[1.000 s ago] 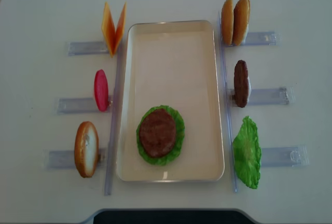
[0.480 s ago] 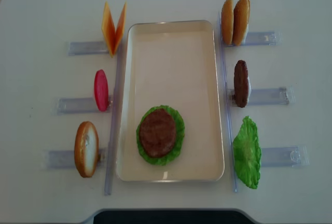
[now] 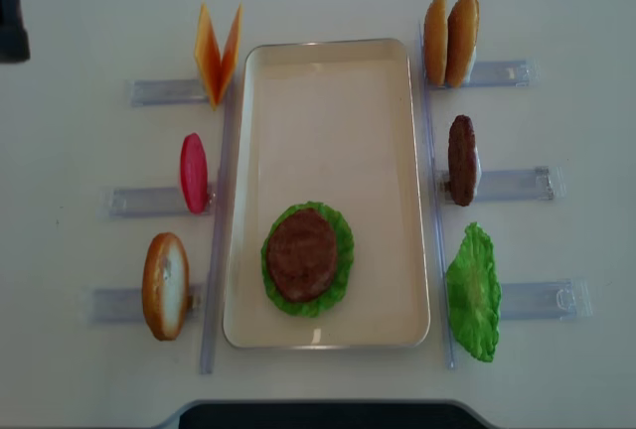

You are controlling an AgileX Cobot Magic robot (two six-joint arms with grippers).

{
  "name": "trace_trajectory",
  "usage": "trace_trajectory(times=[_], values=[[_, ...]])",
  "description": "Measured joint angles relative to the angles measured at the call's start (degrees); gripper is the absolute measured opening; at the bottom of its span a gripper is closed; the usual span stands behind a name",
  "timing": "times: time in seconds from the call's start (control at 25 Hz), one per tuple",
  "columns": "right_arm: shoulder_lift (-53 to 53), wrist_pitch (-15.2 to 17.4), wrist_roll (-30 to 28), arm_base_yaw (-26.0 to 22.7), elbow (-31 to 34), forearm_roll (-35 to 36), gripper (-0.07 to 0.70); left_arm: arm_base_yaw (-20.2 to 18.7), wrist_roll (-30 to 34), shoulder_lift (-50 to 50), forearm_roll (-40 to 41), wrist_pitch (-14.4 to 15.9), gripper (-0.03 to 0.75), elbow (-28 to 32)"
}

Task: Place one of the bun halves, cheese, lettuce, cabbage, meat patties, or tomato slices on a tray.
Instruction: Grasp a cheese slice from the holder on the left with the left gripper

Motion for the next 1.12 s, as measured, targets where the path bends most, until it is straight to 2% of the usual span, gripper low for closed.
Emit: trace_trajectory(times=[0.28, 0.48, 1.12], values=[[0.00, 0.00, 0.07, 0.00, 0.00, 0.00, 0.306, 0.00, 0.00, 16.87, -1.65, 1.10, 0.317, -14.75], [0.00, 0.00, 0.07, 0.00, 0.00, 0.00, 0.306, 0.00, 0.00, 25.43, -1.76, 3.42, 0.317, -23.40], [-0.01, 0.00, 0.12, 0.00, 0.00, 0.00, 0.306, 0.00, -2.53, 44.95, -1.34, 10.08, 0.317, -43.93]])
